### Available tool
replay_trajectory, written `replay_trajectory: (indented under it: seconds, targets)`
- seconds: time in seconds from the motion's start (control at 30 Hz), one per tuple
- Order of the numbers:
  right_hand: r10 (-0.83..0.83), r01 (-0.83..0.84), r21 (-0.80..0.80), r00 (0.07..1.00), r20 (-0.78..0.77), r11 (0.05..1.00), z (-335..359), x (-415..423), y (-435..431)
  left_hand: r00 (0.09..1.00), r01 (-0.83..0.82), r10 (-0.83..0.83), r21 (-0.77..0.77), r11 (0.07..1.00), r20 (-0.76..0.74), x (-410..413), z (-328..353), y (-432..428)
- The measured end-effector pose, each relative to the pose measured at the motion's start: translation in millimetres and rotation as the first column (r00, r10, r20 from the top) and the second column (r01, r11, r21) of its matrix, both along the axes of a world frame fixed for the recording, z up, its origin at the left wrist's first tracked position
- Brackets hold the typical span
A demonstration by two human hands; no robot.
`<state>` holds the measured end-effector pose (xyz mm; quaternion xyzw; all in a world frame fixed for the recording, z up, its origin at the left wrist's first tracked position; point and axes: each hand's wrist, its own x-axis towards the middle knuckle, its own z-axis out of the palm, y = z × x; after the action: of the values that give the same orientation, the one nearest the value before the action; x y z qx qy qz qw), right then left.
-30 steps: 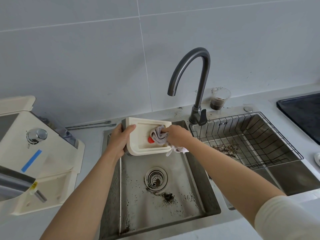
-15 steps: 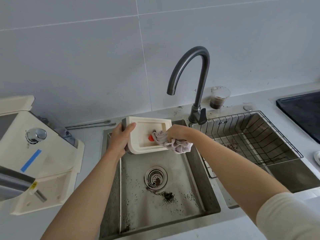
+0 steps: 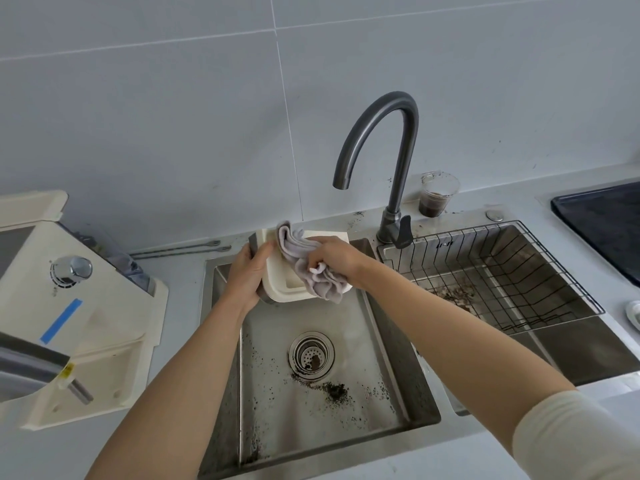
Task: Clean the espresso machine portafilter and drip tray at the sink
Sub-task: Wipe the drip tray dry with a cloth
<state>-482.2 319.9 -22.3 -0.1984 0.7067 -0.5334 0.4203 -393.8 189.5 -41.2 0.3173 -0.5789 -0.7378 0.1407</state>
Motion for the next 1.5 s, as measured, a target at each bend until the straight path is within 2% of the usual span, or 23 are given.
replay_trajectory:
  seconds: [0.13,0.23,0.3,0.33,0.37,0.4,0.47,0.53,0.57,0.73,0.83,1.07,1.17,1.33,1.5]
  targets:
    - [0.079,-0.078,0.006,0.997,-0.015,0.997,-2.3,5.5,1.6,1.000,0.005,-0.004,-0.017,1.000,0.028,1.8,1.3,-2.0]
    - [0.215,-0.211,0.076,0.975,-0.049,0.974,-5.4,8.7,3.5,0.999,-0.039,0.040,-0.046,0.998,0.031,3.3,1.0,-7.1]
    - [0.294,-0.296,0.097,0.955,0.031,0.950,-5.4,10.9,4.7,0.999,-0.029,0.030,-0.063,0.998,0.022,3.6,2.0,-8.5]
    - [0.338,-0.338,0.127,0.941,0.025,0.933,-3.7,11.1,4.9,0.999,-0.022,0.024,-0.068,0.997,0.022,3.8,2.2,-8.7]
    - [0.393,-0.376,0.201,0.918,-0.054,0.905,-1.4,10.1,4.6,0.999,-0.019,0.021,-0.070,0.997,0.026,4.2,2.5,-8.8]
    - [0.450,-0.394,0.287,0.877,-0.166,0.873,2.0,9.1,4.1,0.999,-0.018,0.020,-0.073,0.997,0.034,4.4,2.6,-9.2]
    - [0.581,-0.384,0.474,0.710,-0.397,0.792,6.4,6.0,5.1,0.999,-0.010,0.014,-0.080,0.997,0.052,4.3,1.8,-10.4]
    - [0.691,-0.344,0.620,0.528,-0.493,0.705,7.8,4.4,7.1,0.997,0.006,0.001,-0.095,0.995,0.072,4.2,1.6,-10.7]
    - [0.721,-0.318,0.666,0.477,-0.502,0.674,7.3,3.4,7.6,0.997,0.012,-0.004,-0.099,0.995,0.078,4.3,1.8,-10.4]
    - [0.729,-0.214,0.714,0.385,-0.566,0.667,5.8,-5.1,8.3,0.999,-0.010,0.013,-0.072,0.997,0.042,3.9,4.8,-5.5]
    - [0.721,-0.206,0.704,0.363,-0.590,0.680,4.6,-9.4,10.5,0.999,-0.041,0.042,-0.060,0.997,0.030,4.9,5.9,-5.7]
    - [0.662,-0.153,0.674,0.433,-0.612,0.723,0.6,-18.2,16.6,0.998,-0.066,0.067,-0.051,0.997,0.023,3.6,7.4,-6.0]
    - [0.653,-0.130,0.669,0.415,-0.634,0.732,-8.1,-23.8,17.4,0.997,-0.061,0.063,-0.060,0.996,0.035,3.2,8.2,-6.7]
    - [0.671,-0.078,0.702,0.383,-0.635,0.708,-12.6,-29.5,20.4,0.998,-0.053,0.057,-0.079,0.995,0.041,5.6,8.6,-9.1]
    - [0.667,-0.047,0.727,0.441,-0.601,0.685,-11.1,-30.5,21.4,0.997,-0.063,0.065,-0.070,0.996,0.029,6.8,11.9,-8.2]
